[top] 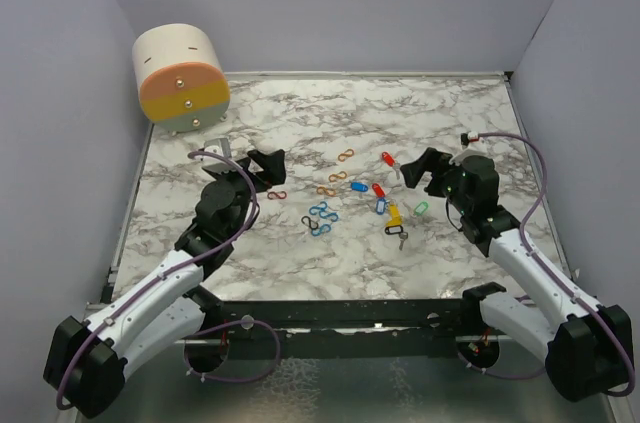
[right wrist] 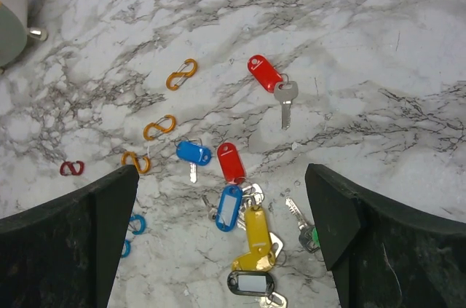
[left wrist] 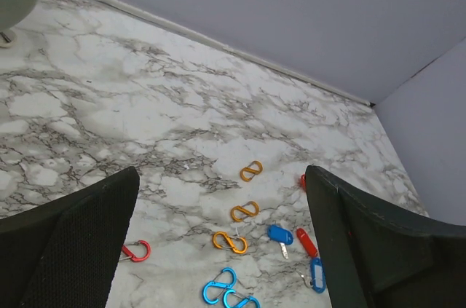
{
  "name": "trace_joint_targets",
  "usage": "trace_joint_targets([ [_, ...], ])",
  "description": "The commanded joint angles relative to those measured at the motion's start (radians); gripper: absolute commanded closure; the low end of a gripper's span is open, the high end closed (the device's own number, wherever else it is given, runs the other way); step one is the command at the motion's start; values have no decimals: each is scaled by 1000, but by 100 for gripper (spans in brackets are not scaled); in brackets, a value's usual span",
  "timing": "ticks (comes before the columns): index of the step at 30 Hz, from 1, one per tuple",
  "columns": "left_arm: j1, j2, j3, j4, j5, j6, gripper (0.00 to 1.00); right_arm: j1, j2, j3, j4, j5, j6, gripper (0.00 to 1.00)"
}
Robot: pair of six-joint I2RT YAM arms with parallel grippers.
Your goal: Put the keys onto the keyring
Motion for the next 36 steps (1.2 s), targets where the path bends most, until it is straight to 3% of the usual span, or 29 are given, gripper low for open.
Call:
trace_joint_targets([
  [1, -3, 16, -8, 88, -11, 12, 1, 4, -15, 31, -17, -16, -67, 0],
  [7, -3, 53, -12, 154, 108, 7, 1, 4, -94, -7, -8, 16, -130, 0],
  [15, -1, -11, -68, 200, 102, 4, 1, 4, -106, -18, -4, 61, -106, 0],
  [24, -1, 7, -55, 183, 131, 20, 2, 4, -128, -31, 3, -25, -144, 0],
  [36, -2, 173, 134, -128, 77, 195, 4, 5, -30, -24, 47, -135, -135, 8],
])
